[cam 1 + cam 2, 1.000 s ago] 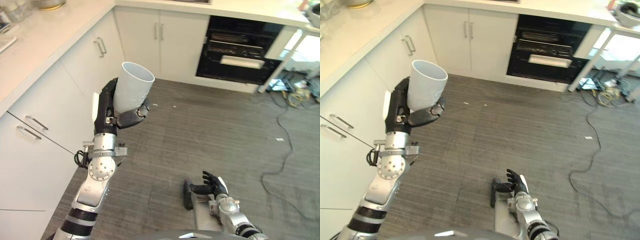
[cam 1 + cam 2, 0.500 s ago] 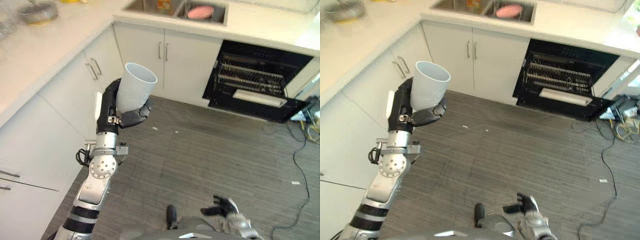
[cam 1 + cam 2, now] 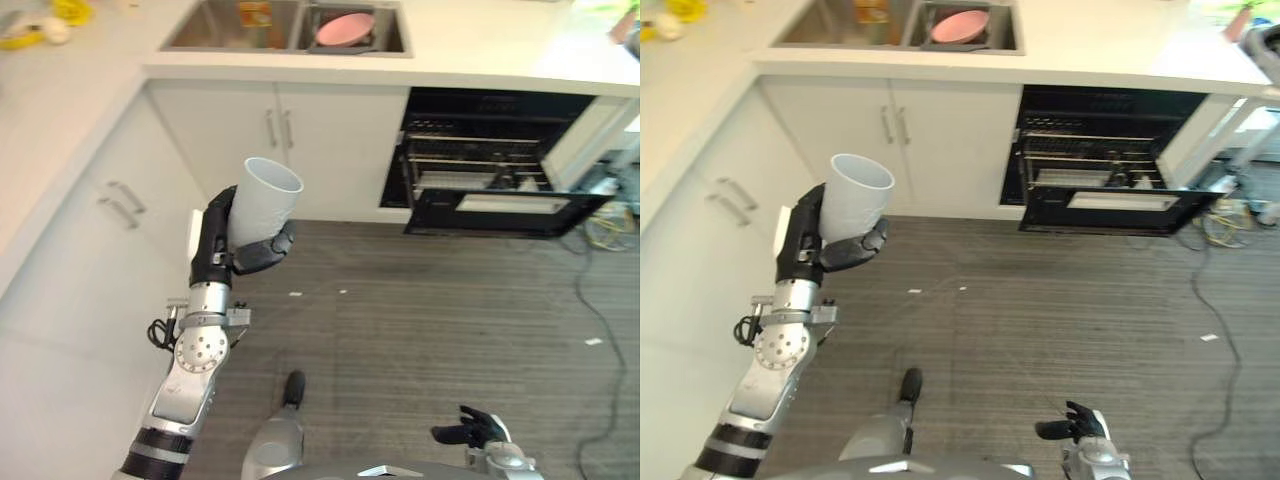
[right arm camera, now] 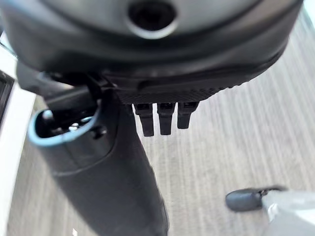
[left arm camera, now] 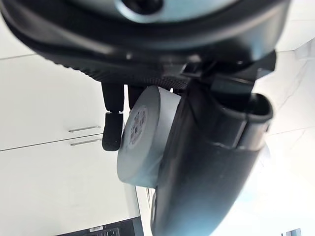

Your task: Place the dishes in the dishwasher.

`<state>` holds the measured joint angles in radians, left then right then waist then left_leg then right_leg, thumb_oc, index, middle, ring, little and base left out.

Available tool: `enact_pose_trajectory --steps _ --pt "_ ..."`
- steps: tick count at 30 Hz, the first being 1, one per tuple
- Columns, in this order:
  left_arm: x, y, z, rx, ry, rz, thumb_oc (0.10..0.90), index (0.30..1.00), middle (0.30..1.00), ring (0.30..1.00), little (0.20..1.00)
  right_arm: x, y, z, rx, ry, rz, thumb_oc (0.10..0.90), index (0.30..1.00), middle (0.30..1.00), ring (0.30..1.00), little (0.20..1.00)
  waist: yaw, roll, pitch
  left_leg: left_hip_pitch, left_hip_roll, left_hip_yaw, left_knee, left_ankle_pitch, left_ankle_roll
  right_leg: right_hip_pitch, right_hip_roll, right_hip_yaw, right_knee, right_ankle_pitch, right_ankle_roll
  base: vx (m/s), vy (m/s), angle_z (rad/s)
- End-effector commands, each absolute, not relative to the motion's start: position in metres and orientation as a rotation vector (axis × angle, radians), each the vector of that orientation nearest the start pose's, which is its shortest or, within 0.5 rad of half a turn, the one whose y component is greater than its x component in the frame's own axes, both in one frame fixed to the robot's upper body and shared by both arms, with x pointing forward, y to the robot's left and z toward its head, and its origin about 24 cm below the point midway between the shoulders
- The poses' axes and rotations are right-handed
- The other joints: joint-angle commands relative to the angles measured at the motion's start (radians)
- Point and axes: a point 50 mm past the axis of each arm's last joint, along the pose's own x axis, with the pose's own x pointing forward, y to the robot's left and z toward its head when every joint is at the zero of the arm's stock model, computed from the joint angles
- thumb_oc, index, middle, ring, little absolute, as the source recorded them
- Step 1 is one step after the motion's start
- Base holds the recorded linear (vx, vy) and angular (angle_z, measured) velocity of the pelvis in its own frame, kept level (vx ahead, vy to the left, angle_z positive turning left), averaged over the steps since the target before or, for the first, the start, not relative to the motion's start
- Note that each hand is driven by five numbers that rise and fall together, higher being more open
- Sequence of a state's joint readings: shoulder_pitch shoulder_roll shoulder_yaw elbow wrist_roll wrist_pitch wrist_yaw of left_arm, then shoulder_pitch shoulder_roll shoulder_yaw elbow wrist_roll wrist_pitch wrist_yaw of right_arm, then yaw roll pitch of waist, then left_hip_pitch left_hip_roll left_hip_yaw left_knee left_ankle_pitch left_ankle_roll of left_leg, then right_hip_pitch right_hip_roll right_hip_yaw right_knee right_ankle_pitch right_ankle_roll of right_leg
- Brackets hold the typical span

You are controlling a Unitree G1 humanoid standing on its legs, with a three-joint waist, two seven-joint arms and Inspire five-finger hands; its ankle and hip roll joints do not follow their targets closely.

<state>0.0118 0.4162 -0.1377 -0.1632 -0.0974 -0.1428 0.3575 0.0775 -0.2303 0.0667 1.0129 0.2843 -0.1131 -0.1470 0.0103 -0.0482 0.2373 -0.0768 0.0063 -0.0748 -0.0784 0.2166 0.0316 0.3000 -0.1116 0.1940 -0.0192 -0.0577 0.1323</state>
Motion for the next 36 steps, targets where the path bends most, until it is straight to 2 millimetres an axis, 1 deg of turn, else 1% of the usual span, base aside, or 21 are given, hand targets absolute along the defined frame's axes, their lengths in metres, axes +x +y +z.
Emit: enact_pose_trajectory --steps 1,2,3,5,6,7,8,10,11,12,13,15,17,21,26,27,29,31,34,35,36 --pt "0.237 0.177 0.168 0.226 -0.699 0.099 0.4 0.3 0.3 0.3 0.3 0.13 -0.251 -0.13 -0.034 0.817 -0.447 0.8 0.9 0.9 0.9 0.9 -0.025 0.015 -0.108 -0.005 0.08 0.034 -0.009 -0.07 -0.137 -0.067 0.017 -0.033 0.06 -0.033 0.001 0.2 0.243 -0.74" --pt "0.24 0.176 0.17 0.241 -0.704 0.085 0.4 0.3 0.3 0.3 0.3 0.144 -0.243 -0.122 0.019 0.732 -0.432 0.8 0.9 0.9 0.9 0.9 -0.044 0.015 -0.098 0.037 0.081 0.058 -0.009 -0.104 -0.107 -0.165 0.031 -0.002 0.245 0.022 0.042 0.19 0.24 -0.83" --pt "0.24 0.176 0.17 0.241 -0.704 0.084 0.4 0.3 0.3 0.3 0.3 0.144 -0.243 -0.122 0.019 0.732 -0.432 0.8 0.9 0.9 0.9 0.9 -0.039 0.015 -0.099 0.036 0.082 0.063 -0.009 -0.105 -0.107 -0.174 0.033 0.004 0.256 0.018 0.042 0.17 0.219 -0.76" --pt "0.244 0.169 0.171 0.212 -0.703 0.056 0.4 0.3 0.3 0.3 0.3 0.173 -0.236 -0.097 0.035 0.565 -0.373 0.8 0.9 0.9 0.9 0.9 -0.078 0.027 -0.07 0.106 0.086 0.078 -0.009 -0.154 -0.079 -0.306 0.064 -0.005 0.496 0.131 0.108 0.21 0.216 -0.74" --pt "0.245 0.169 0.171 0.21 -0.705 0.056 0.4 0.3 0.3 0.3 0.3 0.173 -0.237 -0.097 0.034 0.564 -0.374 0.8 0.9 0.9 0.9 0.9 -0.076 0.028 -0.068 0.106 0.086 0.079 -0.009 -0.155 -0.079 -0.31 0.066 -0.004 0.506 0.128 0.107 0.27 0.341 -0.66" --pt "0.246 0.168 0.171 0.208 -0.698 0.06 0.4 0.3 0.3 0.3 0.3 0.198 -0.235 -0.068 0.062 0.393 -0.372 0.8 0.9 0.9 0.9 0.9 -0.087 0.049 -0.052 0.14 0.094 0.115 -0.009 -0.174 -0.068 -0.409 0.042 -0.113 0.574 0.148 0.099 0.13 0.19 -0.42" --pt "0.246 0.167 0.171 0.208 -0.698 0.059 0.4 0.3 0.3 0.3 0.3 0.197 -0.235 -0.068 0.061 0.395 -0.373 0.8 0.9 0.9 0.9 0.9 -0.087 0.048 -0.056 0.141 0.092 0.114 -0.009 -0.183 -0.068 -0.408 0.04 -0.113 0.577 0.14 0.099 0.22 0.241 -0.46" --pt "0.245 0.169 0.171 0.217 -0.705 0.068 0.4 0.3 0.3 0.3 0.3 0.207 -0.234 -0.048 0.071 0.284 -0.362 0.8 0.9 0.9 0.9 0.9 -0.096 0.049 -0.059 0.164 0.089 0.155 -0.009 -0.206 -0.072 -0.436 -0.006 -0.222 0.493 0.11 0.082 0.29 0.094 -0.71" --pt "0.243 0.171 0.172 0.214 -0.719 0.09 0.4 0.3 0.3 0.3 0.3 0.218 -0.239 -0.018 0.078 0.124 -0.369 0.8 0.9 0.9 0.9 0.9 -0.105 0.042 -0.069 0.19 0.082 0.194 -0.009 -0.235 -0.078 -0.448 -0.029 -0.323 0.332 0.069 0.057 0.3 0.062 -0.54" --pt "0.243 0.171 0.172 0.214 -0.718 0.089 0.4 0.3 0.3 0.3 0.3 0.217 -0.239 -0.018 0.077 0.126 -0.37 0.8 0.9 0.9 0.9 0.9 -0.106 0.046 -0.069 0.193 0.086 0.193 -0.009 -0.238 -0.079 -0.438 -0.025 -0.327 0.32 0.07 0.056 0.44 0.003 -0.76" --pt "0.24 0.175 0.168 0.202 -0.708 0.112 0.4 0.3 0.3 0.3 0.3 0.221 -0.245 0.009 0.05 -0.021 -0.392 0.8 0.9 0.9 0.9 0.9 -0.121 0.031 -0.083 0.224 0.068 0.219 -0.009 -0.271 -0.084 -0.449 -0.012 -0.387 0.131 0.093 0.041 0.27 -0.027 -0.73" --pt "0.239 0.176 0.166 0.201 -0.698 0.115 0.4 0.3 0.3 0.3 0.3 0.22 -0.244 0.014 0.045 -0.046 -0.398 0.8 0.9 0.9 0.9 0.9 -0.121 0.035 -0.089 0.239 0.073 0.225 -0.009 -0.282 -0.087 -0.427 -0.003 -0.409 0.07 0.119 0.04 0.3 -0.05 -0.62" --pt "0.237 0.177 0.16 0.193 -0.676 0.124 0.4 0.3 0.3 0.3 0.3 0.226 -0.24 0.038 0.009 -0.161 -0.399 0.8 0.9 0.9 0.9 0.9 -0.115 0.033 -0.099 0.264 0.073 0.237 -0.009 -0.297 -0.09 -0.407 -0.015 -0.442 0.008 0.143 0.039 0.25 -0.068 -0.26" --pt "0.235 0.173 0.155 0.11 -0.659 0.124 0.4 0.3 0.3 0.3 0.3 0.228 -0.239 0.064 -0.013 -0.291 -0.377 0.8 0.9 0.9 0.9 0.9 -0.109 0.031 -0.13 0.294 0.083 0.236 -0.009 -0.294 -0.108 -0.317 0.018 -0.385 -0.053 0.126 0.009 0.22 -0.113 -0.21" --pt "0.239 0.168 0.148 0.026 -0.617 0.11 0.4 0.3 0.3 0.3 0.3 0.237 -0.229 0.095 -0.006 -0.418 -0.281 0.8 0.9 0.9 0.9 0.9 -0.098 0.029 -0.091 0.185 0.157 0.225 0.378 -0.192 -0.186 -0.242 0.029 -0.402 -0.068 0.08 -0.047 0.12 -0.198 -0.24" --pt "0.238 0.164 0.153 0.027 -0.645 0.09 0.4 0.3 0.3 0.3 0.3 0.238 -0.229 0.103 -0.026 -0.443 -0.245 0.8 0.9 0.9 0.9 0.9 -0.073 0.002 -0.052 0.101 0.125 0.194 0.566 -0.136 -0.21 -0.21 0.009 -0.394 -0.068 0.066 -0.069 0.07 -0.208 0.04" --pt "0.238 0.161 0.155 0.016 -0.651 0.073 0.4 0.3 0.3 0.3 0.3 0.24 -0.229 0.106 -0.056 -0.444 -0.222 0.8 0.9 0.9 0.9 0.9 -0.066 -0.011 -0.031 0.021 0.115 0.183 0.641 -0.149 -0.206 -0.185 -0.008 -0.407 -0.068 0.05 -0.074 0.13 -0.099 -0.04" --pt "0.238 0.161 0.154 0.013 -0.645 0.068 0.4 0.3 0.3 0.3 0.3 0.24 -0.23 0.105 -0.064 -0.437 -0.222 0.8 0.9 0.9 0.9 0.9 -0.07 -0.007 -0.032 0.008 0.141 0.211 0.589 -0.148 -0.202 -0.179 -0.014 -0.41 -0.068 0.044 -0.066 0.15 0.029 0.04" --pt "0.239 0.16 0.152 0.016 -0.637 0.07 0.4 0.3 0.3 0.3 0.3 0.238 -0.23 0.111 -0.046 -0.463 -0.223 0.8 0.9 0.9 0.9 0.9 -0.089 0.015 -0.048 0.034 0.259 0.316 0.329 -0.144 -0.198 -0.176 -0.031 -0.423 -0.068 0.037 -0.029 0.2 0.229 0.01" --pt "0.24 0.16 0.152 0.024 -0.639 0.074 0.4 0.3 0.3 0.3 0.3 0.238 -0.23 0.112 -0.034 -0.468 -0.219 0.8 0.9 0.9 0.9 0.9 -0.092 0.023 -0.057 0.038 0.315 0.354 0.205 -0.113 -0.21 -0.167 -0.048 -0.425 -0.068 0.03 -0.007 0.33 0.418 -0.04" --pt "0.244 0.157 0.152 0.021 -0.634 0.074 0.4 0.3 0.3 0.3 0.3 0.24 -0.227 0.111 -0.033 -0.463 -0.206 0.8 0.9 0.9 0.9 0.9 -0.082 0.045 -0.075 0.081 0.329 0.32 0.052 -0.061 -0.218 -0.162 -0.055 -0.416 -0.068 0.015 0.017 0.28 0.317 0.06"
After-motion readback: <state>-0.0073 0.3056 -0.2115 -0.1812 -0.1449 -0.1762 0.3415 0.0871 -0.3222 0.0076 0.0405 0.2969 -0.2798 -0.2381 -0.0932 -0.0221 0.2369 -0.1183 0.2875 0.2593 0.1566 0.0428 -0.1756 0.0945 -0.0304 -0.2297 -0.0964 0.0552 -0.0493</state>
